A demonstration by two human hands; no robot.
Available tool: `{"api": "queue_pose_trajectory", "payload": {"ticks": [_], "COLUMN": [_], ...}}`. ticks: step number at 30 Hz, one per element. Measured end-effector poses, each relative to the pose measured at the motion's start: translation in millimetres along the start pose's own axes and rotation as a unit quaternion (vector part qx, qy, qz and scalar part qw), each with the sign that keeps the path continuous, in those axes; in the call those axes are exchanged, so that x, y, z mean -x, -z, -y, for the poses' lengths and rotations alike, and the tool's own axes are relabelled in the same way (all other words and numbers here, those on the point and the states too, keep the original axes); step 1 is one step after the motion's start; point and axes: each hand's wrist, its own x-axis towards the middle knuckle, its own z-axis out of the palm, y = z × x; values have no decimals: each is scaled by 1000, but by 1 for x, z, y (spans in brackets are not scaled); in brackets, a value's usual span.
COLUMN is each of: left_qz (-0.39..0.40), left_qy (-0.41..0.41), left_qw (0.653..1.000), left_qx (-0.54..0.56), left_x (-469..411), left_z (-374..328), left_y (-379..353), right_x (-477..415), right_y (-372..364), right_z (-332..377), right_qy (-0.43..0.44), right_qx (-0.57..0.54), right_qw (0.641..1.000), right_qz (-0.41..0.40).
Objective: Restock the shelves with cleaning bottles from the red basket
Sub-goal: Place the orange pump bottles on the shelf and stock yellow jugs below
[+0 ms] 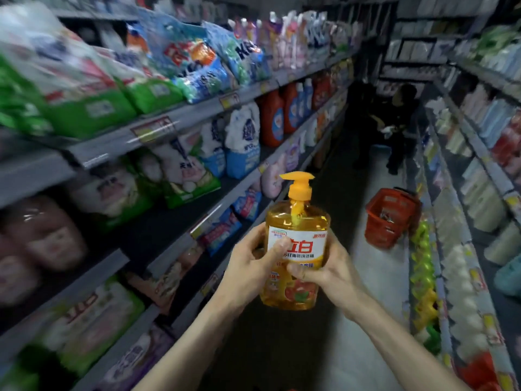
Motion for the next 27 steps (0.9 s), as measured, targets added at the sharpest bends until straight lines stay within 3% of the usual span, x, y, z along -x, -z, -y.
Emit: {"api": "queue_pose_trajectory", "payload": {"ticks": [6, 12, 20, 27], "left_qz": [-103, -225, -419, -526], "left_qy": [22, -4, -13, -28], "left_qw": [994, 966, 892, 830], "left_qx": [-3, -126, -169, -183], "left_x": [71, 166, 297, 418], "left_z": [-16, -32, -74, -105], "left_y": [18, 35, 59, 87], "right_x": [7, 36, 101, 189], "right_y": [-35, -95, -196, -288], "right_z": [12, 31, 88, 142], "right_qy": [42, 62, 103, 138], "right_qx": [-55, -92, -112, -140], "right_qw": [990, 965, 902, 842], "right_qz": [120, 236, 404, 502]}}
